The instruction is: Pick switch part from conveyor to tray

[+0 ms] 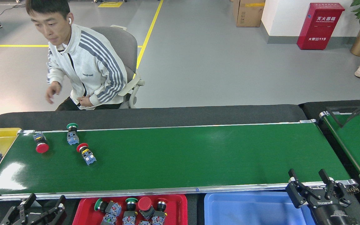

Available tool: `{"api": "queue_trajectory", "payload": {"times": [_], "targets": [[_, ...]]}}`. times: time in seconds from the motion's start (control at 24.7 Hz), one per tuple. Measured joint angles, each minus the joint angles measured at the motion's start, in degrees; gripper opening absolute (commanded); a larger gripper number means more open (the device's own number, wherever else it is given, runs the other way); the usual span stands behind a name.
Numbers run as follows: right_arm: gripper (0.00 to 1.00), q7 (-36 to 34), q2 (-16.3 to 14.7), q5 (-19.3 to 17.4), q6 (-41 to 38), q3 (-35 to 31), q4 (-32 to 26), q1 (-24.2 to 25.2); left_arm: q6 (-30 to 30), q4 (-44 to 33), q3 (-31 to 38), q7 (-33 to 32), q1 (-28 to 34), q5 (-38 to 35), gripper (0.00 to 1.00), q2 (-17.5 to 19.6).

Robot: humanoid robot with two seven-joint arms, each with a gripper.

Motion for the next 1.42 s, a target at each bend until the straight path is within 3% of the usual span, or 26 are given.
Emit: {"api": "queue_trajectory", "payload": {"times": [0.28, 0.49, 0.89, 1.09, 1.17, 1.21, 1.29, 1.42], "targets": [[0.99, 0.07, 0.00, 0.02, 0.18, 0.04, 0.00, 0.00, 1.18, 2.65, -0.54, -2.09, -6.68, -0.02, 1.00, 0.03], [0.99, 0.09, 0.00, 0.03, 0.13, 0.05, 0.00, 0.00, 1.66, 11.23, -0.59, -4.73, -14.53, -0.15, 1.00, 0.04], [0.99, 0.10, 0.00, 0.03, 0.06, 0.15, 0.00, 0.00, 1.99, 19.48, -5.02, -5.18, -21.35, -0.16, 1.00, 2.43], [0.99, 0.11, 0.00, 0.03, 0.04, 0.23, 0.00, 0.00, 5.58, 30.26, -6.12, -5.41, -29.06, -0.21, 0.98, 2.95], [0.99, 0.11, 0.00, 0.03, 0.04, 0.25, 0.00, 0.00, 8.77, 34.94, -8.11, -5.35, -32.25, -0.21, 0.89, 4.50], [0.99, 0.11, 0.00, 0.03, 0.04, 0.25, 0.00, 0.00, 10.60, 36.82, -9.45, -5.22, -33.39, -0.21, 0.77, 5.18], [0.99, 0.11, 0.00, 0.03, 0.04, 0.26, 0.00, -0.01, 13.34, 39.23, -11.31, -3.96, -34.67, -0.14, 0.35, 5.64], [0.99, 0.11, 0.00, 0.03, 0.03, 0.26, 0.00, -0.01, 14.33, 40.60, -12.11, 1.11, -34.81, 0.00, 0.11, 5.65]]}}
